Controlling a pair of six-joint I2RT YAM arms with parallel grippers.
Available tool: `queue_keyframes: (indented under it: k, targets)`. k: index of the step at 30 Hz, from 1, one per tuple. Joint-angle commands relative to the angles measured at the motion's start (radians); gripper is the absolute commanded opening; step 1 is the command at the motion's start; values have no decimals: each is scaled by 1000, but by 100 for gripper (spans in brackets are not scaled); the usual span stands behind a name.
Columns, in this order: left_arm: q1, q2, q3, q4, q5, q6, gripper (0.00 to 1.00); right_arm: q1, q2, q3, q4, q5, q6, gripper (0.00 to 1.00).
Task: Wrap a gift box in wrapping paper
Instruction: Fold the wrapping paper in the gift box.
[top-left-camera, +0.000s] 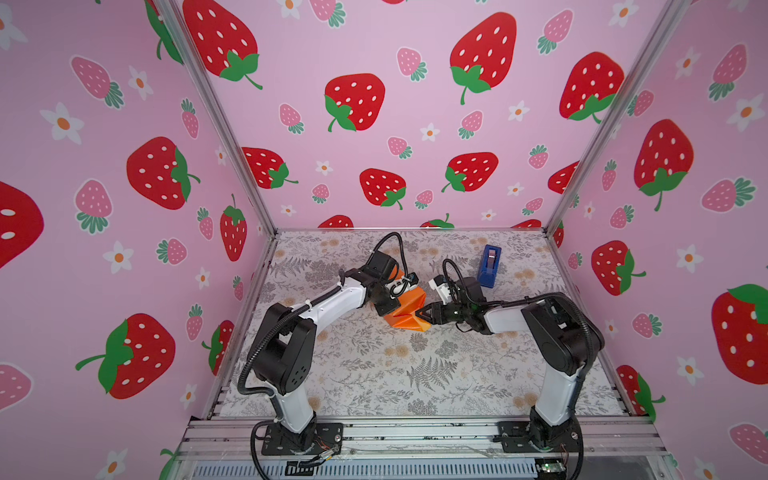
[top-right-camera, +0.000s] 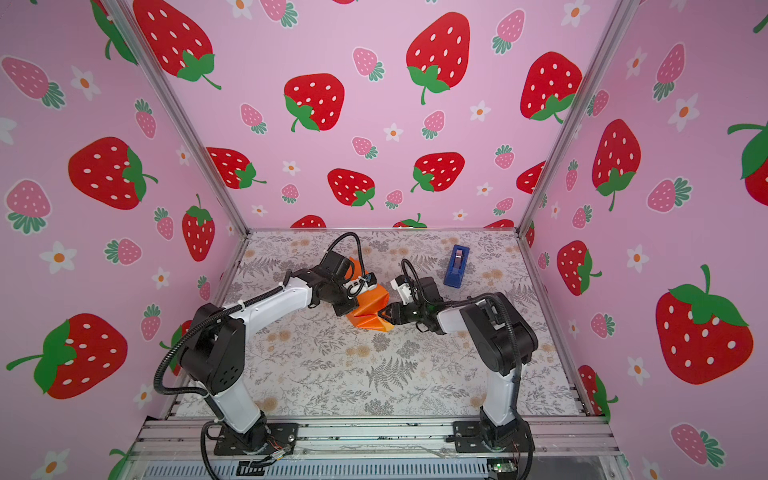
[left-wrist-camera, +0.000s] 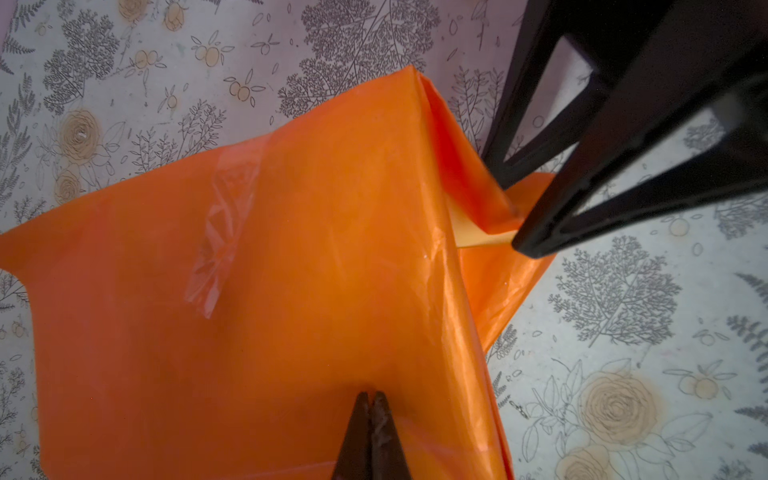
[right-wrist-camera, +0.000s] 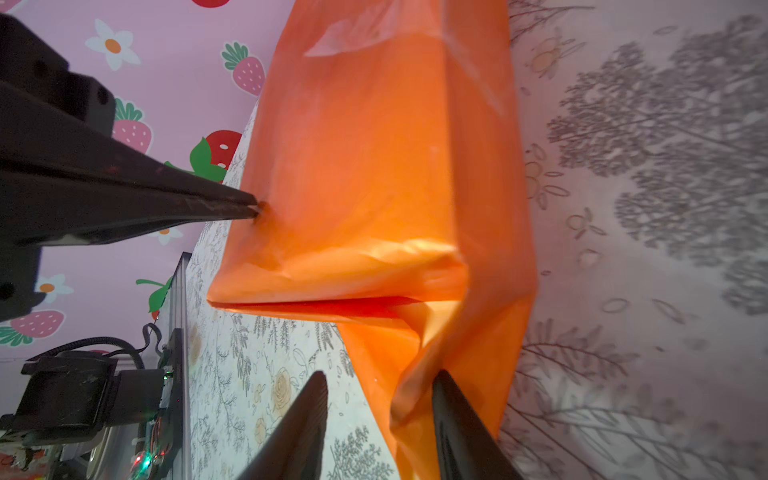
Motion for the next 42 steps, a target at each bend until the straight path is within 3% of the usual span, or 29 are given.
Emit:
queue_keyframes:
  k: [1, 8, 15, 20, 24, 34, 42]
  targets:
    - [-1, 71, -23, -126, 14, 19, 0, 32, 35, 41, 18, -13, 7, 44]
    - [0, 71, -28, -122, 14, 20, 0, 49, 67, 66, 37, 11, 19, 44]
    - [1, 73, -28, -123, 14, 21, 0, 31, -33, -9, 89, -26, 67, 43]
    - [4, 70, -25, -126, 14, 21, 0, 17, -75, -80, 79, 16, 81, 37]
    - [5, 71, -24, -127, 42, 20, 0, 15, -46, -91, 83, 35, 92, 24]
    - [5, 85, -20, -140, 52, 28, 0, 21, 136, 45, 195, 11, 186, 0]
    - [5, 90, -22, -146, 64, 30, 0, 51, 224, 112, 216, 3, 243, 0]
